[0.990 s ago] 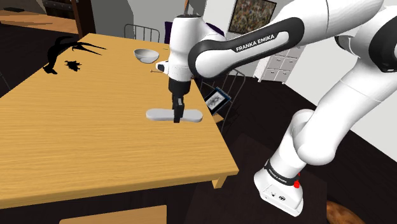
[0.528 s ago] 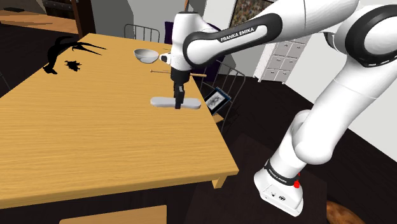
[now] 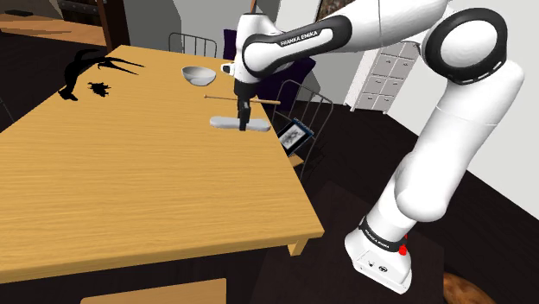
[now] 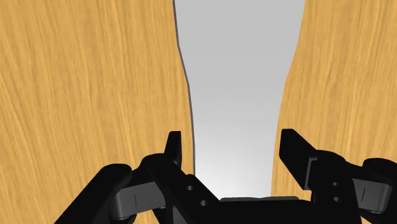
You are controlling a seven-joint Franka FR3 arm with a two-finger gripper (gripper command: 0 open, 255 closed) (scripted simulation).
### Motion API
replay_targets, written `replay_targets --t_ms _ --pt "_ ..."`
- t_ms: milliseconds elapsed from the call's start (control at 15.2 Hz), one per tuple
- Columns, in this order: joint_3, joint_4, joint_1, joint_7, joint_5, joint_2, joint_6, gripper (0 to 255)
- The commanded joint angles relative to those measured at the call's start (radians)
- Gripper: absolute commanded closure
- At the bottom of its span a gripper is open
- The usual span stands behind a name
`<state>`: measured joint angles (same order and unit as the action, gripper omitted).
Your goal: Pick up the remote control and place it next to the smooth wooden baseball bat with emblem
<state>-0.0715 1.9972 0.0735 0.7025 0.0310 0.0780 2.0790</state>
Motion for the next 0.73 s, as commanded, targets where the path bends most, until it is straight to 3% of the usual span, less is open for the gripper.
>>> replay_targets --t_ms 0,660 --pt "0.018 -0.047 -0.020 0.039 0.001 0.037 -0.009 255" --pt "0.082 -0.415 -0.122 0.212 -0.013 0.297 -0.113 255"
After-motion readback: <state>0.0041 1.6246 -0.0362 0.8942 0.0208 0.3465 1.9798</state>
